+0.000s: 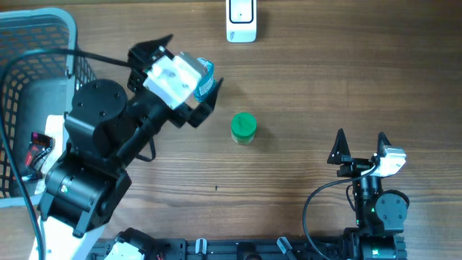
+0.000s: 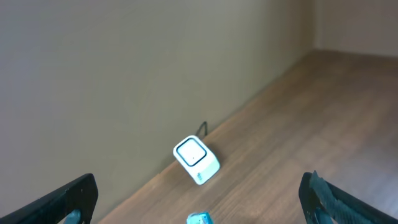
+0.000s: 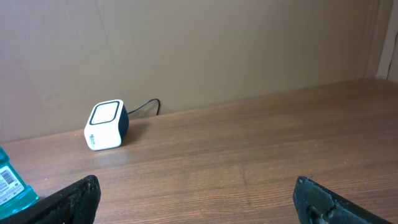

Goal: Scan the item barcode
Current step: 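Place the green container on the table and release it, then reach the left gripper into the basket toward the packaged item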

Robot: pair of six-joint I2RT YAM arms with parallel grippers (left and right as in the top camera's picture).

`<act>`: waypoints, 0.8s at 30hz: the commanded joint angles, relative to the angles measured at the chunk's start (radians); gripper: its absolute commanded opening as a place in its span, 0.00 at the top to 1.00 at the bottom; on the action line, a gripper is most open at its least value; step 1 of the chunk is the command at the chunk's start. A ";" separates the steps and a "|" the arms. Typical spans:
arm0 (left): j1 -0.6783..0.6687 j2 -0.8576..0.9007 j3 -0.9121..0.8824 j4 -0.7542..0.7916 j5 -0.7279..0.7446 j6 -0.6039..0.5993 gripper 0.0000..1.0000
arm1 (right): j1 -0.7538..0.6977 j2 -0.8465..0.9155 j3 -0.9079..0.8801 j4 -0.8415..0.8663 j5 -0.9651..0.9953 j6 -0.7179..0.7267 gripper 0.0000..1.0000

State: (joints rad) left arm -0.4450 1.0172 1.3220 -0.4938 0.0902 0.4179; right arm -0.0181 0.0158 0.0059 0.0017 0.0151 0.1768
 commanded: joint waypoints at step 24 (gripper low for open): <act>0.507 0.108 0.008 -0.156 -0.372 -0.663 0.00 | 0.004 -0.008 -0.001 0.004 -0.016 -0.018 0.00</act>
State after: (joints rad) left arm -0.0383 1.1027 1.3220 -0.6243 -0.2443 -0.1528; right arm -0.0181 0.0154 0.0059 0.0013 0.0151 0.1768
